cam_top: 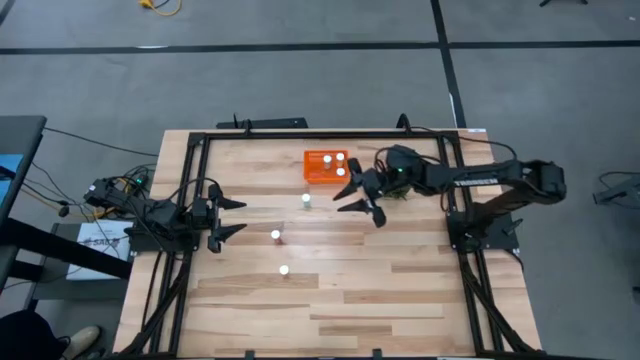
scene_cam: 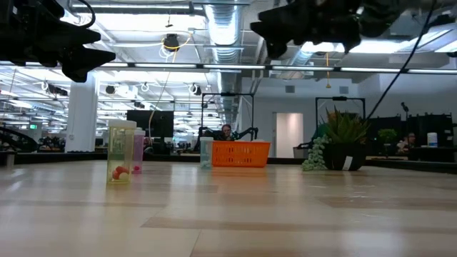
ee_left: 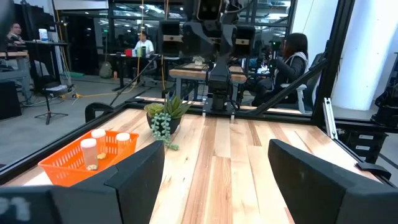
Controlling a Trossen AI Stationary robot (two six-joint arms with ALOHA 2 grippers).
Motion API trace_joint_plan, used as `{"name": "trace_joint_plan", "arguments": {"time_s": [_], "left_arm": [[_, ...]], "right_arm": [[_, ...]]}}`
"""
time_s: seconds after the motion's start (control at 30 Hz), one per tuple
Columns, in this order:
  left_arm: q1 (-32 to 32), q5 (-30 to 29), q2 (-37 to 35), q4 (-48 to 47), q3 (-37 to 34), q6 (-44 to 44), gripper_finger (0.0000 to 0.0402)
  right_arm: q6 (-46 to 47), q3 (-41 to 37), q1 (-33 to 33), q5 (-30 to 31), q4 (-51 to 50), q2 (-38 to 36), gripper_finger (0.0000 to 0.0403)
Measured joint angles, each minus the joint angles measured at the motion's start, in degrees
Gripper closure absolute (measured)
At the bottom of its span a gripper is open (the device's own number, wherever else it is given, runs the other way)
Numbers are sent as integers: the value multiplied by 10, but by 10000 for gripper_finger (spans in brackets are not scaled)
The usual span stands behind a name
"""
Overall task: Pick and place pill bottles into a basket
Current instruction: Put the blue pill bottle into the orange bin
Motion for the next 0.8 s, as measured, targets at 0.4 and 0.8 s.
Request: {"name": "trace_joint_plan", "arguments": {"time_s": [0.4, 0.8], "left_arm": [[0, 0, 0, 0, 0, 0, 125], [0, 1, 0, 0, 0, 0, 125]], "right_arm": [[46, -116, -32, -119, 152, -11, 271], [70, -231, 21, 13, 178, -201, 276]]}}
